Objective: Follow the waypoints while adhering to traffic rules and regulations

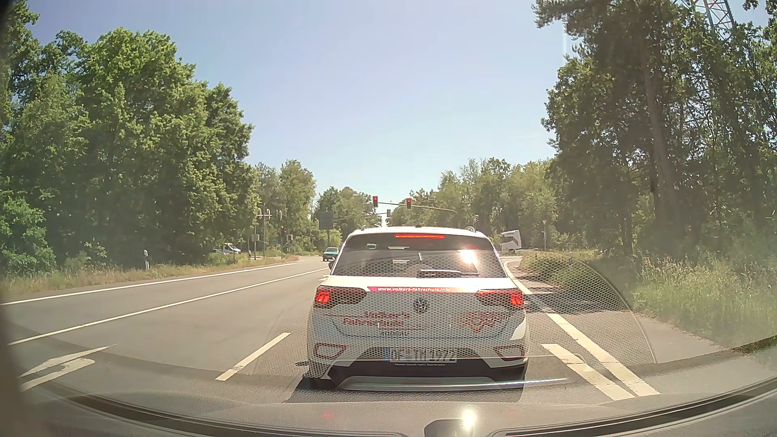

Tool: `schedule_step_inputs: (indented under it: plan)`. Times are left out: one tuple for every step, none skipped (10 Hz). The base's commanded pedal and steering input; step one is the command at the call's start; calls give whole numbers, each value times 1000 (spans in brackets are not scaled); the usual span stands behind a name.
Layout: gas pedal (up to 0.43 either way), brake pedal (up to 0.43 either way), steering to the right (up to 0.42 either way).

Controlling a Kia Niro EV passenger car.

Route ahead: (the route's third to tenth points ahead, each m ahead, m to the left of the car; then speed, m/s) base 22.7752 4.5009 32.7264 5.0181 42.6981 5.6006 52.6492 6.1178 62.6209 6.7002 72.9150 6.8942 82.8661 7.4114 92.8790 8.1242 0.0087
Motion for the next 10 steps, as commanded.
schedule_step_inputs:
  plan:
    - [0, 268, -3]
    - [0, 274, -3]
    - [0, 274, -4]
    - [0, 274, -4]
    - [0, 274, -3]
    - [0, 274, -3]
    - [0, 274, -4]
    - [0, 274, -3]
    - [0, 274, -3]
    - [0, 274, -3]
